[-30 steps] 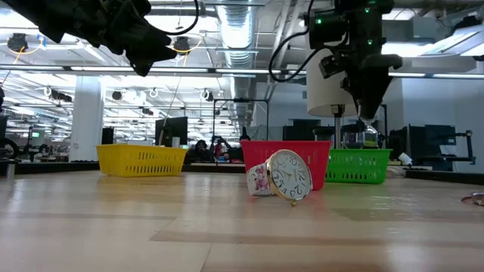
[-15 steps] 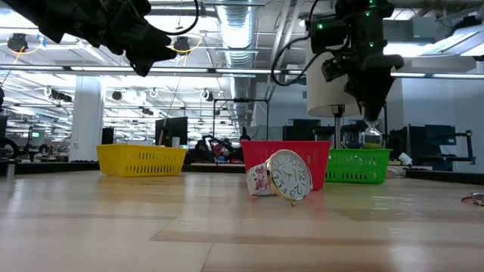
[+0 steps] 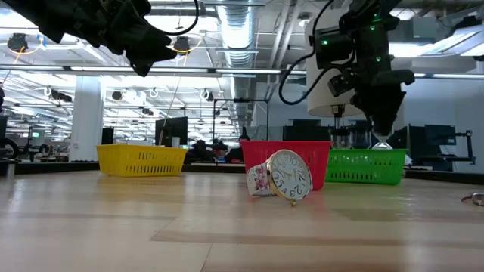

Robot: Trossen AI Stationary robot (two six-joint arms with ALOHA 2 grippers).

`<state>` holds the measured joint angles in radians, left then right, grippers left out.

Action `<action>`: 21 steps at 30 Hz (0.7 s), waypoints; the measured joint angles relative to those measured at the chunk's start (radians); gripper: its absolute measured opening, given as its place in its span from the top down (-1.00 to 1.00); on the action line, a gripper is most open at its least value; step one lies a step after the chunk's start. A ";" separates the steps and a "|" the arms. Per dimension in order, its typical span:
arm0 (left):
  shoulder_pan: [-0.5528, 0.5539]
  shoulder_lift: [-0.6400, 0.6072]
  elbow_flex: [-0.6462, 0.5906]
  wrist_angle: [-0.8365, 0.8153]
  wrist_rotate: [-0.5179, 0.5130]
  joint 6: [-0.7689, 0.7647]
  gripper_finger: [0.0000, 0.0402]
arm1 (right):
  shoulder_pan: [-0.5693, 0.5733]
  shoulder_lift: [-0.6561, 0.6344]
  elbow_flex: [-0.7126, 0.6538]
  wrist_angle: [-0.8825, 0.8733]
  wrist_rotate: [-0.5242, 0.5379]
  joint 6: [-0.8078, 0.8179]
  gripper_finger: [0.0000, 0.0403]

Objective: Pick & Place Office items
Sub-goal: Put the black hourglass into the green bin

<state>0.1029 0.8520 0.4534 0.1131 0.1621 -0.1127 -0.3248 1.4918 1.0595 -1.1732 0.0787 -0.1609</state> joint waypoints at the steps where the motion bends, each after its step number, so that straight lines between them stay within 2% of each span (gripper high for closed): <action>1: 0.000 0.000 0.000 0.000 0.000 0.000 0.29 | -0.001 0.000 0.000 0.000 0.000 0.002 0.04; 7: 0.000 0.000 0.000 0.000 0.000 0.000 0.29 | -0.011 -0.002 0.000 0.023 -0.023 0.003 -0.06; 11: 0.000 0.000 0.000 0.000 0.000 0.000 0.29 | -0.010 -0.001 0.000 0.022 -0.027 0.020 0.04; 17: 0.000 0.000 0.000 0.000 0.000 0.000 0.29 | -0.011 0.000 0.000 0.021 -0.027 0.030 0.04; 21: 0.000 0.000 0.000 0.000 0.000 0.000 0.29 | -0.010 0.000 0.000 0.015 -0.028 0.030 -0.04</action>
<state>0.1032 0.8520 0.4534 0.1129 0.1623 -0.1127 -0.3351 1.4918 1.0599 -1.1584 0.0502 -0.1310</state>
